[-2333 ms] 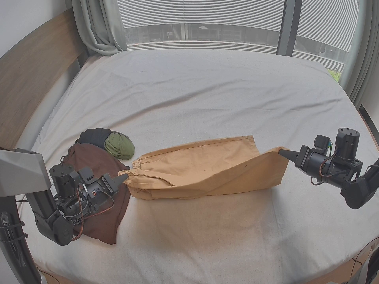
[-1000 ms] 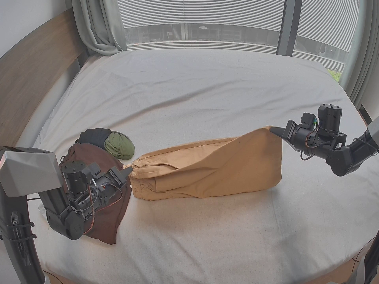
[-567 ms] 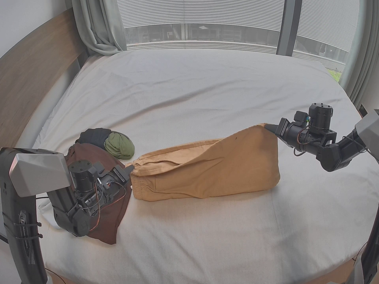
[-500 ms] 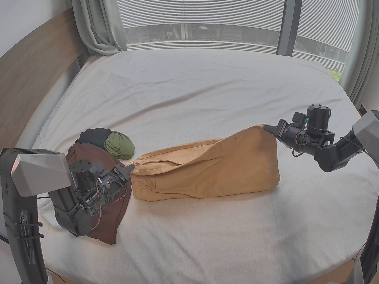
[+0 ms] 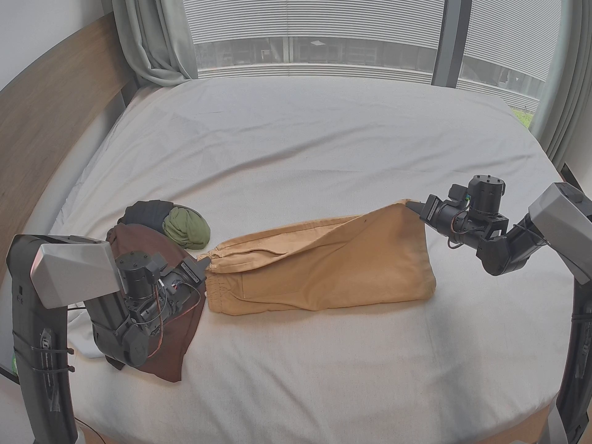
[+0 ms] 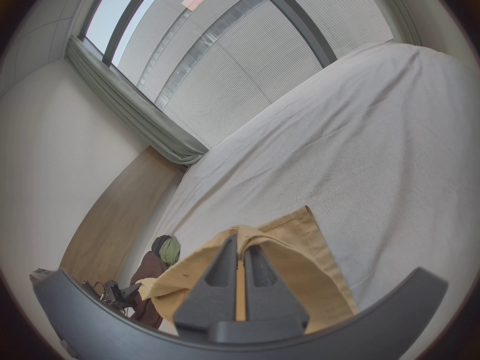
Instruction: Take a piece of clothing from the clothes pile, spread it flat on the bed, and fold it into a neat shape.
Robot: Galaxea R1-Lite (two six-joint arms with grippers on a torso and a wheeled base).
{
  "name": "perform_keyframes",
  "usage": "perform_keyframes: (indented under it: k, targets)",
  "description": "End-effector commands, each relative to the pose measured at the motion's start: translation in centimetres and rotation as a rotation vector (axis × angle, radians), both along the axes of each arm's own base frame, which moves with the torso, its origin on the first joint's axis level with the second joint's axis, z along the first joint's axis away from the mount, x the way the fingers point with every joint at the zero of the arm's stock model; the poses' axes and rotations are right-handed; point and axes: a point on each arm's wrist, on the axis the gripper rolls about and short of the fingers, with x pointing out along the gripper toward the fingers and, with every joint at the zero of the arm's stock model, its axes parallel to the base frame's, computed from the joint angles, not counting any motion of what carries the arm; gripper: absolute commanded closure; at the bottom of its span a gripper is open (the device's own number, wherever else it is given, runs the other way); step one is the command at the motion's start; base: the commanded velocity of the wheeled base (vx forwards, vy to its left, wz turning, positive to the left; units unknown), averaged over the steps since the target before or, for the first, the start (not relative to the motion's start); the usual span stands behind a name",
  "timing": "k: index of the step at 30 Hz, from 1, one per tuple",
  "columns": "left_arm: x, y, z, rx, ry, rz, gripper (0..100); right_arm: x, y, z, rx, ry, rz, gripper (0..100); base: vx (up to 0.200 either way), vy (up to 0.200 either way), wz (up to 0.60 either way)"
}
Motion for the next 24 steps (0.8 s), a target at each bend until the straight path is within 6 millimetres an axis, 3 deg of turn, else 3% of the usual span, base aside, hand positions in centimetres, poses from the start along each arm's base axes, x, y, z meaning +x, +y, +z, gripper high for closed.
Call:
perform_keyframes:
  k: [1,9,10,18,21,24]
  targets:
    - [0.4,0.0,-0.4,0.002,-0.003,0.012,100,0.4,0.1,-1.5,-0.002,0.017,0.002,100,0.000,0.000,0.00]
    - [0.6,0.0,-0.2,0.001,-0.010,0.014,100,0.9,0.4,-1.6,0.002,-0.015,0.007,100,0.000,0.000,0.00]
    - [0.6,0.0,-0.3,0.001,-0.010,0.017,0,1.0,0.5,-1.6,0.004,-0.022,0.008,0,0.000,0.000,0.00]
    - [2.1,0.2,0.3,0.000,-0.069,0.110,0,1.9,0.8,-1.8,0.019,-0.131,-0.016,0,0.000,0.000,0.00]
    - [2.1,0.3,0.4,0.002,-0.071,0.125,0,1.6,0.8,-1.5,0.020,-0.129,-0.016,0,0.000,0.000,0.00]
    - [1.9,0.2,0.6,0.002,-0.070,0.121,0,0.0,1.1,-0.2,0.020,-0.118,-0.003,0,0.000,0.000,0.00]
